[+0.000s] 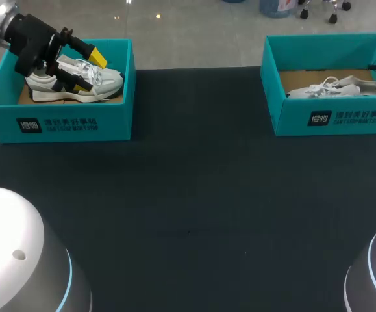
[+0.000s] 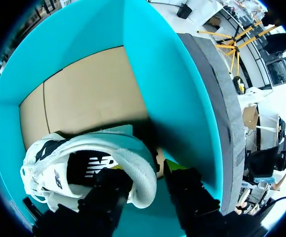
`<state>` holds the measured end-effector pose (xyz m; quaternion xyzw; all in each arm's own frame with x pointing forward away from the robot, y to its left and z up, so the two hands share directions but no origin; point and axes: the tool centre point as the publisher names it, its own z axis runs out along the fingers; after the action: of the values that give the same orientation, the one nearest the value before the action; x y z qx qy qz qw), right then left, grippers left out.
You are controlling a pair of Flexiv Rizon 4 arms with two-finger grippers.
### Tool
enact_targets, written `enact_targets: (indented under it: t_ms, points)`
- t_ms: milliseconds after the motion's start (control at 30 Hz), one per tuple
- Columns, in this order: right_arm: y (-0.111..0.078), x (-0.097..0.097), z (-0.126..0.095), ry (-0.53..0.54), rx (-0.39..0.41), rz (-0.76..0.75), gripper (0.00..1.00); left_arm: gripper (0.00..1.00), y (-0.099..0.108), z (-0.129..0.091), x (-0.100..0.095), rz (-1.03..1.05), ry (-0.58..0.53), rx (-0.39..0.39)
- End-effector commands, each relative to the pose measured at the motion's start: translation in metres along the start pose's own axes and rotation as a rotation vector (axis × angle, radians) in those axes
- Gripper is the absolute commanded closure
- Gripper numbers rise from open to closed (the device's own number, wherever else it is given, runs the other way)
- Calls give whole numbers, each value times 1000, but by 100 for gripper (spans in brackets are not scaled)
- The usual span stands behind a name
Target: Take the shoe out of the shoebox, open the shoe tongue, remove and reinsert the insole, then place the shoe into the shoebox
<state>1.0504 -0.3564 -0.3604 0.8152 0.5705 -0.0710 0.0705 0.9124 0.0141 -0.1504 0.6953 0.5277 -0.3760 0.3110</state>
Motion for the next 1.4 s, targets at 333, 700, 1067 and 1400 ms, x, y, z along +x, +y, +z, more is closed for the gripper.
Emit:
enact_targets:
  t_ms: [333, 700, 1067, 1400]
  points:
    - [-11, -2, -55, 30, -89, -10, 56, 0, -1, 0, 0, 1, 3, 0]
    - [-25, -5, -122, 132, -155, -49, 53, 0, -1, 0, 0, 1, 3, 0]
    - [-35, 0, -143, 216, -150, -74, 0, 0, -1, 0, 0, 1, 3, 0]
    - [-35, 0, -143, 216, -150, -74, 0, 0, -1, 0, 0, 1, 3, 0]
